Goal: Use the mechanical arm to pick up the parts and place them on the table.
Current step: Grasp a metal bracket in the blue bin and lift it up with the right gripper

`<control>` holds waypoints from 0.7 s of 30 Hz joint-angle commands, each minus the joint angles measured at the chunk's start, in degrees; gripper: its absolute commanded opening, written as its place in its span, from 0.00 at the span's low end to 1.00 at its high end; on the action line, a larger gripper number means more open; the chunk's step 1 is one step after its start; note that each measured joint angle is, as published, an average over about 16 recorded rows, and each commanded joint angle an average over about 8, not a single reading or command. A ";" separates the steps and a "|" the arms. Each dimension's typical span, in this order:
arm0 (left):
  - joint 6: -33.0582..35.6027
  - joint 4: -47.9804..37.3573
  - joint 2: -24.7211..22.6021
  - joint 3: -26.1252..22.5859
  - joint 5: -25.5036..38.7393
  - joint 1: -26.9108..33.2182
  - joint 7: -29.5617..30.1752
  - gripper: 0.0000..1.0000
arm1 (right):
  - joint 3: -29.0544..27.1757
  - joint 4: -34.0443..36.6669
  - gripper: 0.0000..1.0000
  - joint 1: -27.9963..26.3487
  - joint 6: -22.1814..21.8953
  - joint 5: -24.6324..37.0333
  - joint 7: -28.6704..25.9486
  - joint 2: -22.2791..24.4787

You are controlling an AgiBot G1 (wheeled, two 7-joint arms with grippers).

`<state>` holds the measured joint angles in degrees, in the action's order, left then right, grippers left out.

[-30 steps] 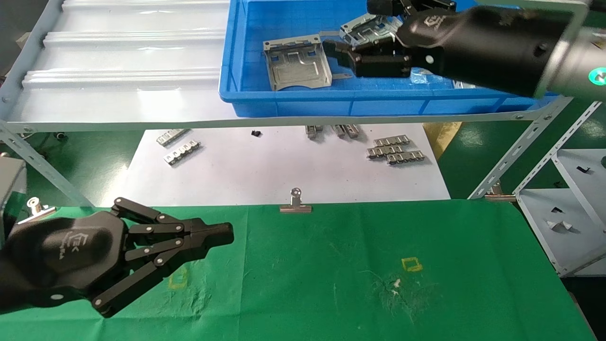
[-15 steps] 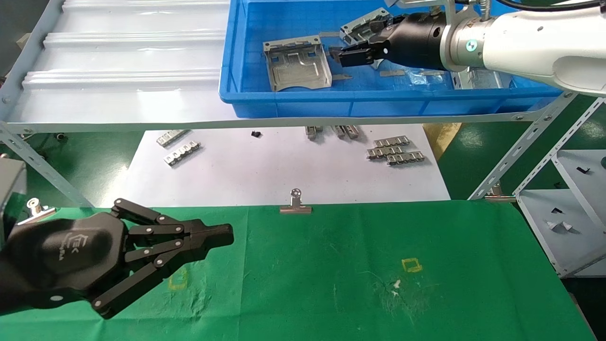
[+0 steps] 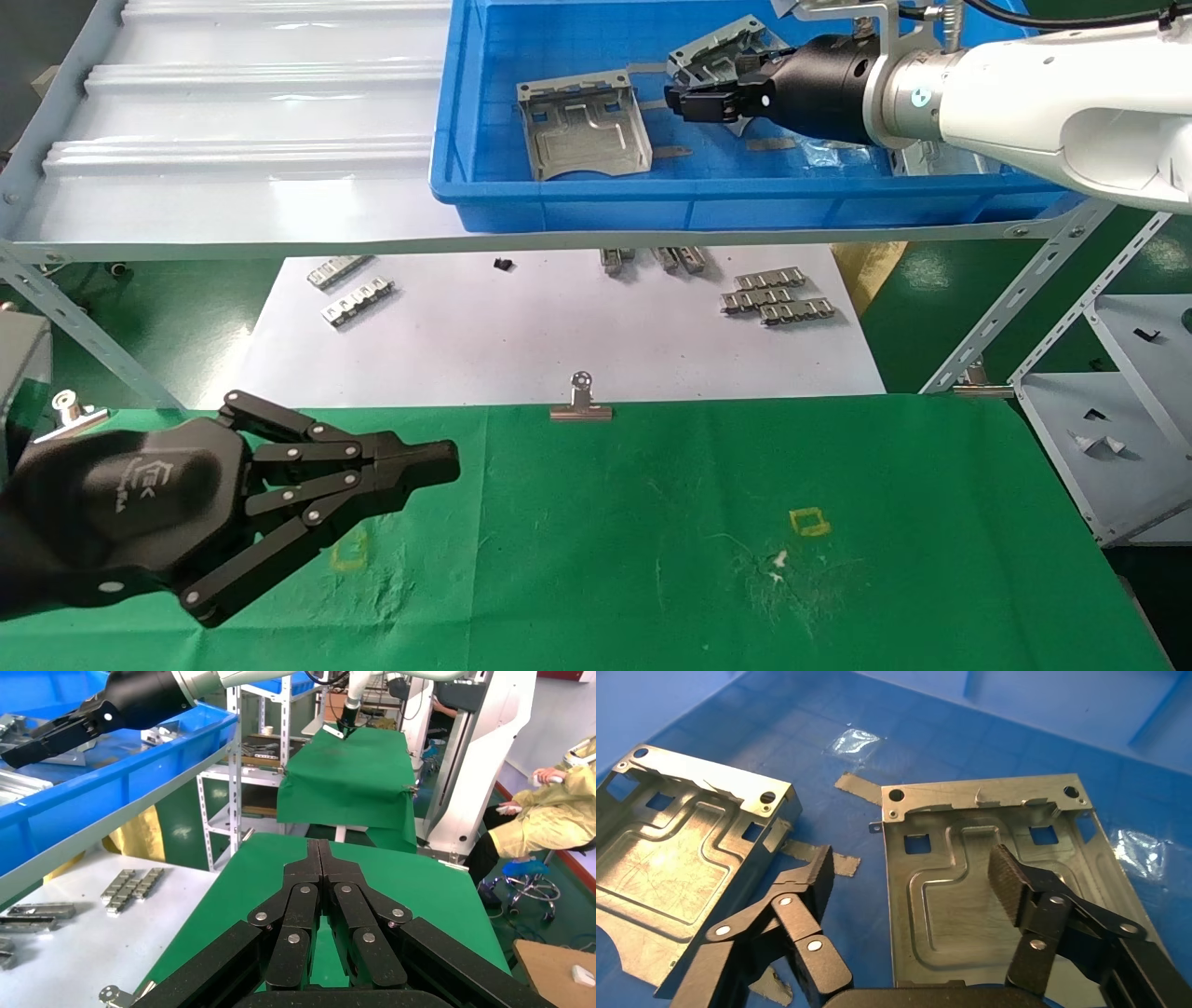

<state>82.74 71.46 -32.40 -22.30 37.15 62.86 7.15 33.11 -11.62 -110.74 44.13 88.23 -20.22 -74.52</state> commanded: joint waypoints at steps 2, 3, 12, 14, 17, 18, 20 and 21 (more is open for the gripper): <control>0.00 0.00 0.00 0.00 0.00 0.00 0.00 0.00 | -0.43 1.37 0.00 -0.19 0.02 -0.65 1.43 -0.31; 0.00 0.00 0.00 0.00 0.00 0.00 0.00 0.00 | -0.51 1.61 0.00 -0.22 0.33 -0.81 1.90 -0.34; 0.00 0.00 0.00 0.00 0.00 0.00 0.00 0.00 | -0.67 2.55 0.00 -0.43 3.07 -1.36 6.42 -0.56; 0.00 0.00 0.00 0.00 0.00 0.00 0.00 0.00 | -0.56 2.62 0.00 -0.51 3.27 -1.23 7.33 -0.63; 0.00 0.00 0.00 0.00 0.00 0.00 0.00 0.00 | -0.42 2.87 0.00 -0.63 3.22 -1.05 8.22 -0.78; 0.00 0.00 0.00 0.00 0.00 0.00 0.00 0.00 | -0.38 2.93 0.00 -0.67 3.20 -1.01 8.47 -0.81; 0.00 0.00 0.00 0.00 0.00 0.00 0.00 0.00 | -0.32 3.01 0.00 -0.73 3.16 -0.93 9.00 -0.85; 0.00 0.00 0.00 0.00 0.00 0.00 0.00 0.00 | -0.31 3.05 0.00 -0.75 3.18 -0.93 9.23 -0.86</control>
<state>82.74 71.46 -32.40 -22.30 37.14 62.86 7.15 32.78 -8.70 -111.48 47.52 87.24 -10.96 -75.30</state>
